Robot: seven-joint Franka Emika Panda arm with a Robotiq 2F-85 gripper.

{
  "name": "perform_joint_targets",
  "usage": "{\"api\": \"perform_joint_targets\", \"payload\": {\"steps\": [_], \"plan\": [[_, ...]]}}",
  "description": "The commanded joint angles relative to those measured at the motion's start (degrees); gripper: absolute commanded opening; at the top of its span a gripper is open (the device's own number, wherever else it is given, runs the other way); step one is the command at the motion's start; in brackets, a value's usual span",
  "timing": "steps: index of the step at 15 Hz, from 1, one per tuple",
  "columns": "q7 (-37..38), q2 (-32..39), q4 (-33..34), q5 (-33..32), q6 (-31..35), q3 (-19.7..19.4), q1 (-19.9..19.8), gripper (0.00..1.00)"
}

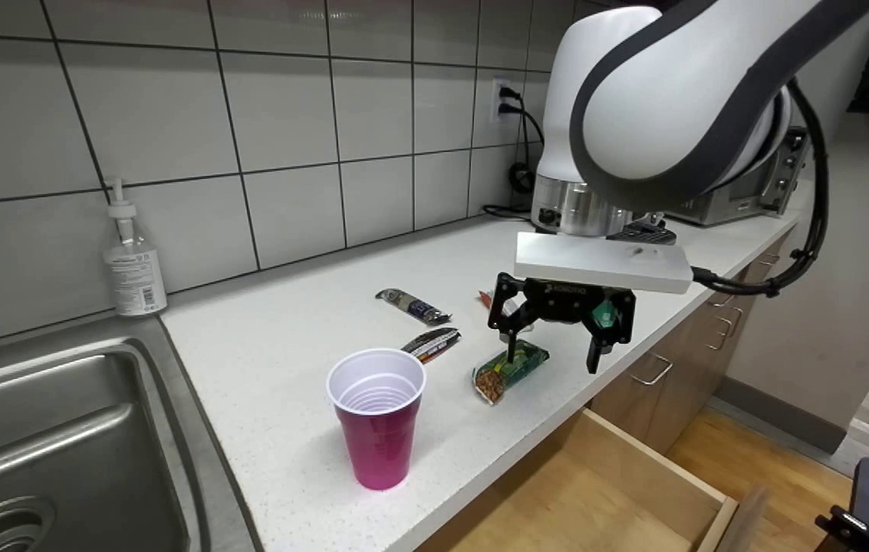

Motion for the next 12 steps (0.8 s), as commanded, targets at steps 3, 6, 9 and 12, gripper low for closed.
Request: {"api": "perform_joint_targets", "payload": {"steps": [3, 6, 9, 12], "plan": [[10.5, 5.1, 5.8, 0.4, -1.0, -2.1, 0.6, 1.0], [14.4, 7.0, 7.5, 0.0, -0.8, -3.0, 1.0, 1.0], [17.1, 9.0, 9.1, 0.0, -1.0, -3.4, 1.4, 1.0], [19.8, 11.0, 10.8, -0.1, -0.6, -3.9, 2.1, 1.0]]}}
